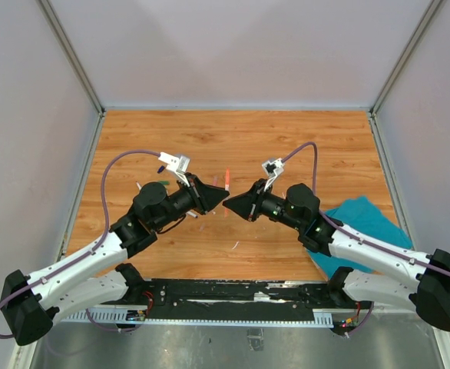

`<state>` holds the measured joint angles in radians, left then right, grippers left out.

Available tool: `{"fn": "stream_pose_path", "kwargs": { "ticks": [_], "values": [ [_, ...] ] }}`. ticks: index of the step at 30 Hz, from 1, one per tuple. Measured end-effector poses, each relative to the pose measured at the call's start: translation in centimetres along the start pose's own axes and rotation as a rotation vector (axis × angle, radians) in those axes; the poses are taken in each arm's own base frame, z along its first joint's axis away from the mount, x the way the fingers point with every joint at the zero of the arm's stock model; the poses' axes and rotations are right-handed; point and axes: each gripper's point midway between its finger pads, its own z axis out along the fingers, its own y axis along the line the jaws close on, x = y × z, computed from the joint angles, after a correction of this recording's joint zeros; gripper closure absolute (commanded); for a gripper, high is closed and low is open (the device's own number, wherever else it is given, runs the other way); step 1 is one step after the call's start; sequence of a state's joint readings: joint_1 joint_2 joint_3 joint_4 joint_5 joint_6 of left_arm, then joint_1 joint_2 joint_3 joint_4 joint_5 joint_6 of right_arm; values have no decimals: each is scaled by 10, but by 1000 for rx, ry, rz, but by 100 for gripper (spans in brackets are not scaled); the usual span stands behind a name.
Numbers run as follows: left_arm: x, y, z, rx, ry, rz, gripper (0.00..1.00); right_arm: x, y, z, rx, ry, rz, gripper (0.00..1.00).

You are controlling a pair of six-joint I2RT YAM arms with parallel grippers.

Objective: Insert the pens into the pen caps
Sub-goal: Adjust the pen.

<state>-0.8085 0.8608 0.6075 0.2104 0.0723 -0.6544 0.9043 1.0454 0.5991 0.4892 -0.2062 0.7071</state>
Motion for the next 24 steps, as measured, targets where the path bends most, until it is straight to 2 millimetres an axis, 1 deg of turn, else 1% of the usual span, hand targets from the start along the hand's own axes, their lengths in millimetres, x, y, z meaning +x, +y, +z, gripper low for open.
{"fn": "stream_pose_path", "kwargs": {
  "ticks": [2,3,5,6,8,11,16,24],
  "values": [
    [0,0,0,1,-4,0,98,1,0,0,-1,3,2,99],
    [0,0,-1,2,-7,0,92,1,0,1,-1,4,4,100],
    [0,1,-1,3,-9,0,77,1,0,1,-1,5,4,100],
    [0,1,-1,3,-10,0,72,1,0,1,-2,6,4,99],
    [-1,0,-2,4,-12,-1,67,1,1,1,-5,6,3,99],
    [0,0,-2,5,-11,-2,64,-2,4,1,-12,1,2,99],
    [1,1,-2,4,-13,-4,65,-3,7,2,-26,4,0,100],
    [0,-1,-1,20,-23,-8,93,-1,10,4,-44,21,0,99]
  ]
}}
